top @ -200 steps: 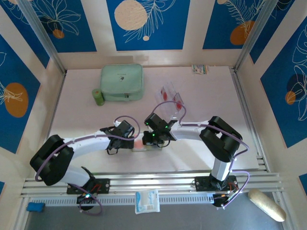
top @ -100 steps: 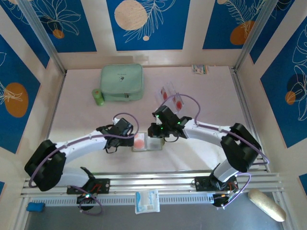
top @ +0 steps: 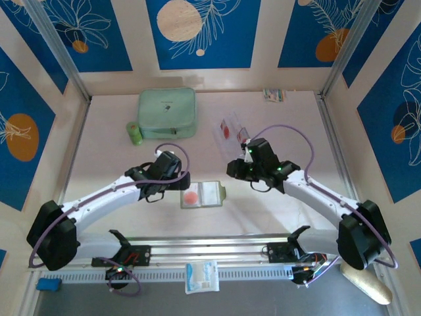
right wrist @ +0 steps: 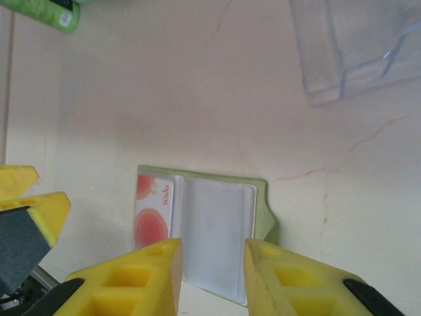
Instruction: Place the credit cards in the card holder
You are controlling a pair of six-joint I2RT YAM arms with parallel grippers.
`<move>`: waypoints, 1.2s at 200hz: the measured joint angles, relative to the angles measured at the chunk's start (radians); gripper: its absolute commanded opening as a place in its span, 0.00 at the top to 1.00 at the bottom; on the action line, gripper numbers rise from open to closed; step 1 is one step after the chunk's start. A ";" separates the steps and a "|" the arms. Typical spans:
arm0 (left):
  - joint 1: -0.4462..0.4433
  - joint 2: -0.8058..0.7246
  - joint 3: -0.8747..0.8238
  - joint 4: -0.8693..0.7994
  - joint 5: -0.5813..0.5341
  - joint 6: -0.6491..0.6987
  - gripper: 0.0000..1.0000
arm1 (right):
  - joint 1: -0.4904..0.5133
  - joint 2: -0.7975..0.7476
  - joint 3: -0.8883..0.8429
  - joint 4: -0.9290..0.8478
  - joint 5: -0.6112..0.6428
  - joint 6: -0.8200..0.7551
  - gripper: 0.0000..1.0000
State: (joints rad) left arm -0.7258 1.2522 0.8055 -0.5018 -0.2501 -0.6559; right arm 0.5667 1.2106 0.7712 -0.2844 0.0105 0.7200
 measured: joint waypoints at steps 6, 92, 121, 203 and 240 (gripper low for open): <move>-0.002 0.003 0.003 0.003 0.008 -0.004 0.00 | -0.010 -0.008 0.000 -0.002 -0.002 -0.005 0.69; -0.114 0.151 0.026 0.079 0.040 -0.075 0.00 | 0.050 0.164 0.014 0.020 -0.072 -0.034 0.77; -0.135 0.172 0.026 0.095 0.040 -0.095 0.00 | 0.103 0.288 0.052 0.046 -0.080 -0.038 0.84; -0.154 0.203 0.014 0.124 0.035 -0.106 0.00 | 0.123 0.412 0.101 0.091 -0.083 -0.040 0.88; -0.154 0.210 0.013 0.126 0.032 -0.106 0.00 | 0.123 0.424 0.104 0.096 -0.083 -0.040 0.88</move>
State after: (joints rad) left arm -0.8803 1.4620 0.8181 -0.3763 -0.2184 -0.7620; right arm 0.6899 1.6348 0.8753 -0.1886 -0.0723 0.6804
